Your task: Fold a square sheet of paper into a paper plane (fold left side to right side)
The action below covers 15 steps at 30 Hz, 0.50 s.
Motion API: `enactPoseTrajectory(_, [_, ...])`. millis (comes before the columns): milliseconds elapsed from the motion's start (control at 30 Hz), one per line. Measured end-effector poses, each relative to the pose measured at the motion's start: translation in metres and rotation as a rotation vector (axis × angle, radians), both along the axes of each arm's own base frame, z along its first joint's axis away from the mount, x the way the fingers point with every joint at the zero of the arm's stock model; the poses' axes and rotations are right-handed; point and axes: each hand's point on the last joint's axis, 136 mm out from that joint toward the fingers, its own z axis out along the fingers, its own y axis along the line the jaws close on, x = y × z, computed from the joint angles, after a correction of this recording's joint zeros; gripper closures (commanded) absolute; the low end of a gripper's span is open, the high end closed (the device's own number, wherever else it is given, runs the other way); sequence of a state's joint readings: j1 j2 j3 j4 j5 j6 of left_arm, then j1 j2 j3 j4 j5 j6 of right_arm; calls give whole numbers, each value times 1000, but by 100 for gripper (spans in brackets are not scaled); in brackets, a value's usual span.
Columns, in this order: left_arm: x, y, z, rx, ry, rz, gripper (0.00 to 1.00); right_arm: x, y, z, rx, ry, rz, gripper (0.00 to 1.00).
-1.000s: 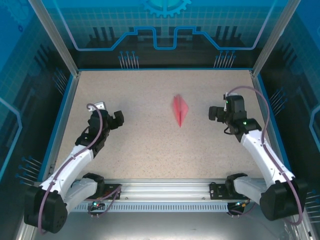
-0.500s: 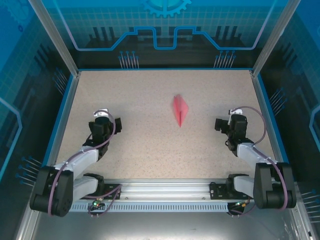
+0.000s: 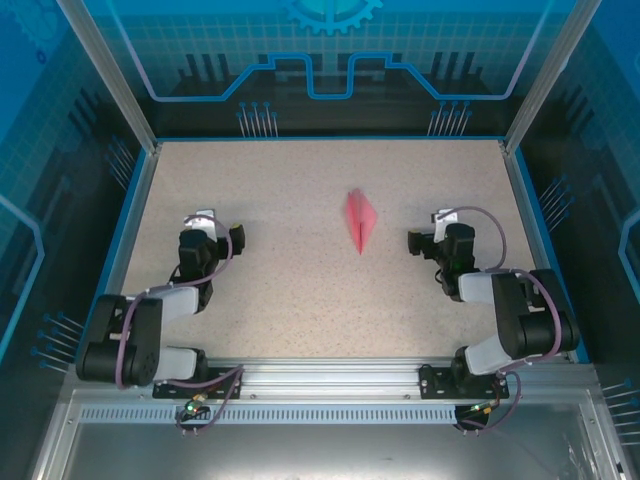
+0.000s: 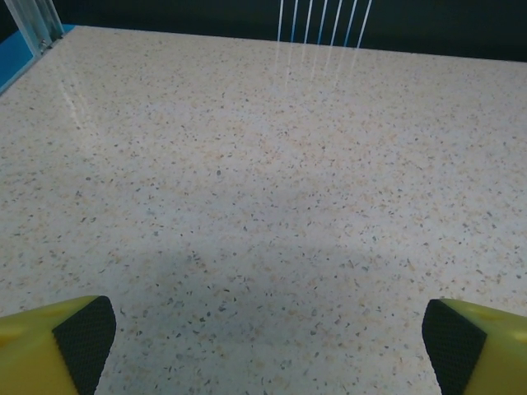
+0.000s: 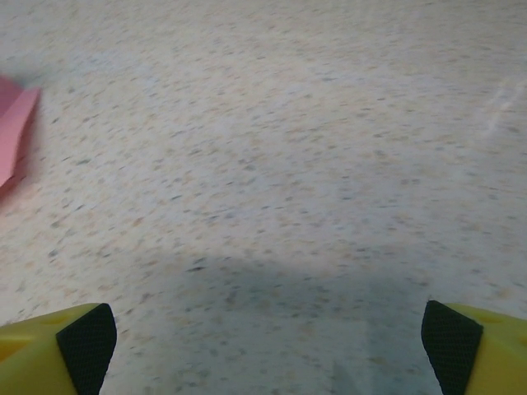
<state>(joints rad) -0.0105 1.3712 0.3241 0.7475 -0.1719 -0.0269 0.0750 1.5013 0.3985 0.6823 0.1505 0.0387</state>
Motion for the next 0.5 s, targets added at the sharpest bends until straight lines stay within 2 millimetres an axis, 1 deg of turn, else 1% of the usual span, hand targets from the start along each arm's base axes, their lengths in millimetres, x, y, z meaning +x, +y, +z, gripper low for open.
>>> enactPoseTrajectory(167, [6, -6, -30, -16, 68, -35, 1, 5, 3, 8, -1, -37, 23, 1])
enactPoseTrajectory(200, [7, -7, -31, -18, 75, -40, 1, 5, 3, 9, -1, -40, 27, 1])
enactPoseTrajectory(367, [20, -11, -18, -25, 43, -59, 1, 6, 4, 11, -2, -46, 33, 1])
enactPoseTrajectory(500, [20, -12, -17, -27, 38, -65, 1, 6, 5, 11, -1, -46, 35, 1])
